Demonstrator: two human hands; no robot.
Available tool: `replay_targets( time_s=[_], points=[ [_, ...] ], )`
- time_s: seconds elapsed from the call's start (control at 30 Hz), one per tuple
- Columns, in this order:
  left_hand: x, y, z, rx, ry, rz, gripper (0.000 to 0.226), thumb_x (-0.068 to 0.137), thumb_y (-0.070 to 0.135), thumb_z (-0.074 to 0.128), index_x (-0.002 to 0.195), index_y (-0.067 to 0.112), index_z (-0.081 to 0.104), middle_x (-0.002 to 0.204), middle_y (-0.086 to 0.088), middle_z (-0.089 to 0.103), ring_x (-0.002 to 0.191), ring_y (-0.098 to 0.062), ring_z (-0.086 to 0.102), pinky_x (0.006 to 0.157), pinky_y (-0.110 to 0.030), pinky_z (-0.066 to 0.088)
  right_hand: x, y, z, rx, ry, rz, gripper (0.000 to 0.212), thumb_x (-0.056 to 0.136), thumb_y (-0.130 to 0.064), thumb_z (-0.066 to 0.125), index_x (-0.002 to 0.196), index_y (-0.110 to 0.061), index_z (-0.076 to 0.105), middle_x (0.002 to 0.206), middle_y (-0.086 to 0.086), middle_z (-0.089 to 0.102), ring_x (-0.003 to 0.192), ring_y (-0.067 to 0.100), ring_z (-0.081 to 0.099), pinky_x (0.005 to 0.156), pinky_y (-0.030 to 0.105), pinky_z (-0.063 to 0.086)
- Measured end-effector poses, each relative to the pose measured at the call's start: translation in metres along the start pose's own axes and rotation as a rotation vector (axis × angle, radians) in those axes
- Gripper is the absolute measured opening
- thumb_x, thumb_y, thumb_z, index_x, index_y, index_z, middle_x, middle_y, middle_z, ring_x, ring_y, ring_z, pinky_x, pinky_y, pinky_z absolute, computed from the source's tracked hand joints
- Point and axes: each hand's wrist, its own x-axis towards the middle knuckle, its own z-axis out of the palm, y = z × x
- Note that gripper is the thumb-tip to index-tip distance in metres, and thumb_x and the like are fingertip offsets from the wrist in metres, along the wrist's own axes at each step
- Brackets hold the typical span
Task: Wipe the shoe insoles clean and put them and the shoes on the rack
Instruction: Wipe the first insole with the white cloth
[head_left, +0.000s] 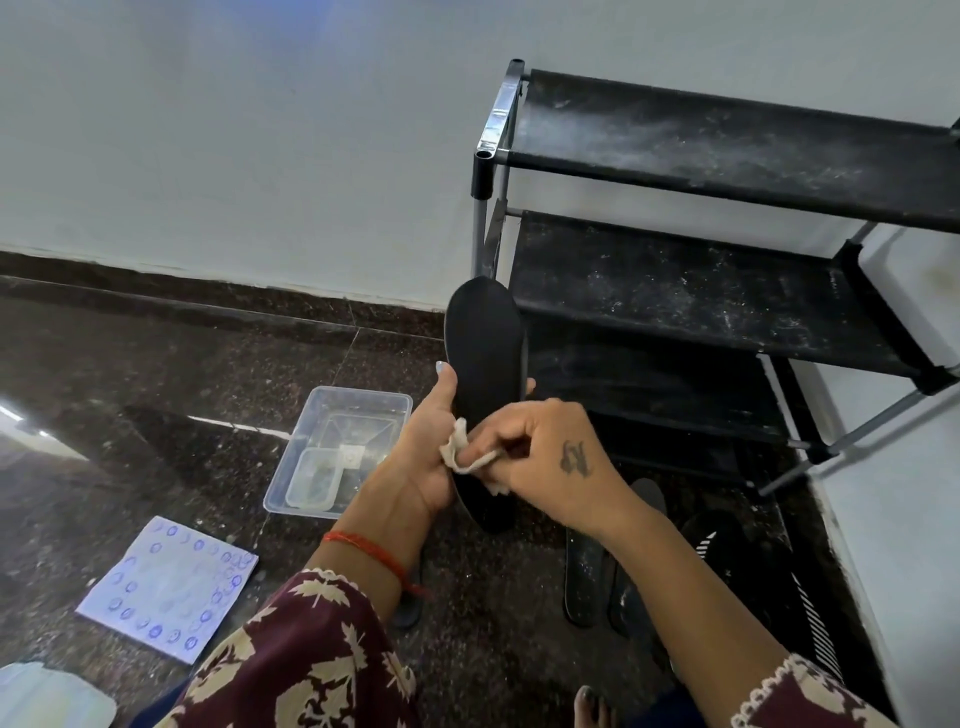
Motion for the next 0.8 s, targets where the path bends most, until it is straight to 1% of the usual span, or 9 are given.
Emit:
replay_targets(
  time_s=[0.07, 0.13, 0.23, 0.37, 0.47, 0.53, 0.63, 0.73, 0.8],
  points=[
    [0.001, 0.001, -0.004, -0.006, 0.029, 0.003, 0.076, 0.095, 0.061, 0.021, 0.11, 0.0, 0.063, 0.112, -0.015, 0.066, 0.091, -0.024, 0.069, 0.073, -0.032, 0.058, -0.002, 0.002, 0.003, -0.02, -0.013, -0.056, 0.025, 0.068, 0.006, 0.068, 0.071, -0.017, 0.076, 0.078, -0.007, 0.072, 0.076, -0.001, 0.064, 0.07, 0.007, 0.046],
    [0.001, 0.001, -0.005, 0.029, 0.037, 0.011, 0.074, 0.095, 0.061, 0.022, 0.112, 0.002, 0.063, 0.118, -0.015, 0.065, 0.098, -0.023, 0.066, 0.077, -0.032, 0.056, -0.001, 0.006, 0.005, -0.083, 0.021, -0.093, 0.029, 0.067, 0.009, 0.064, 0.07, -0.018, 0.076, 0.078, -0.007, 0.072, 0.076, 0.002, 0.065, 0.07, 0.01, 0.049],
    [-0.002, -0.001, -0.002, 0.037, 0.022, 0.012, 0.065, 0.096, 0.056, 0.029, 0.106, 0.004, 0.067, 0.105, -0.013, 0.07, 0.089, -0.021, 0.069, 0.077, -0.031, 0.057, 0.001, 0.012, 0.006, -0.244, 0.107, -0.12, 0.028, 0.07, 0.005, 0.062, 0.075, -0.019, 0.076, 0.08, -0.007, 0.072, 0.076, 0.005, 0.065, 0.074, 0.019, 0.052],
    [-0.004, -0.005, -0.001, 0.099, -0.005, -0.03, 0.054, 0.096, 0.051, 0.037, 0.113, 0.008, 0.065, 0.098, -0.012, 0.071, 0.087, -0.022, 0.068, 0.086, -0.034, 0.052, 0.004, 0.019, 0.005, -0.397, 0.229, -0.099, 0.024, 0.073, -0.001, 0.057, 0.08, -0.016, 0.074, 0.08, -0.001, 0.07, 0.076, 0.018, 0.065, 0.07, 0.033, 0.054],
    [-0.006, -0.005, 0.001, 0.135, -0.02, -0.051, 0.057, 0.097, 0.053, 0.032, 0.113, 0.009, 0.064, 0.094, -0.014, 0.071, 0.084, -0.025, 0.067, 0.079, -0.038, 0.054, 0.005, 0.022, 0.0, -0.41, 0.365, -0.047, 0.023, 0.074, 0.002, 0.059, 0.081, -0.015, 0.074, 0.08, 0.001, 0.069, 0.073, 0.018, 0.064, 0.065, 0.028, 0.052],
    [-0.008, -0.004, 0.004, 0.119, -0.025, -0.055, 0.061, 0.097, 0.056, 0.028, 0.113, 0.009, 0.063, 0.093, -0.015, 0.071, 0.081, -0.027, 0.068, 0.069, -0.037, 0.058, 0.007, 0.023, -0.003, -0.264, 0.424, -0.005, 0.025, 0.075, 0.004, 0.059, 0.082, -0.014, 0.074, 0.084, -0.002, 0.069, 0.069, 0.015, 0.065, 0.062, 0.03, 0.055],
    [-0.005, 0.0, 0.003, 0.057, 0.001, -0.029, 0.066, 0.096, 0.057, 0.026, 0.102, 0.003, 0.064, 0.084, -0.017, 0.072, 0.071, -0.026, 0.071, 0.061, -0.034, 0.059, 0.006, 0.012, -0.006, 0.022, 0.324, -0.021, 0.022, 0.074, 0.003, 0.06, 0.077, -0.013, 0.075, 0.086, -0.003, 0.071, 0.073, 0.009, 0.067, 0.069, 0.033, 0.057],
    [-0.002, 0.005, -0.002, 0.017, 0.007, 0.019, 0.069, 0.096, 0.057, 0.024, 0.115, 0.002, 0.06, 0.109, -0.015, 0.068, 0.094, -0.025, 0.067, 0.084, -0.035, 0.053, -0.004, 0.0, 0.001, -0.038, 0.043, -0.115, 0.019, 0.07, -0.003, 0.061, 0.076, -0.013, 0.077, 0.091, -0.005, 0.073, 0.085, 0.003, 0.064, 0.079, 0.013, 0.049],
    [-0.003, 0.006, -0.006, 0.011, 0.02, 0.031, 0.068, 0.097, 0.056, 0.025, 0.113, 0.002, 0.063, 0.11, -0.014, 0.068, 0.096, -0.025, 0.067, 0.083, -0.035, 0.055, -0.005, 0.001, 0.001, -0.027, -0.115, -0.082, 0.011, 0.072, -0.014, 0.069, 0.079, -0.015, 0.077, 0.097, -0.011, 0.07, 0.09, 0.001, 0.062, 0.084, 0.015, 0.047]
  ],
)
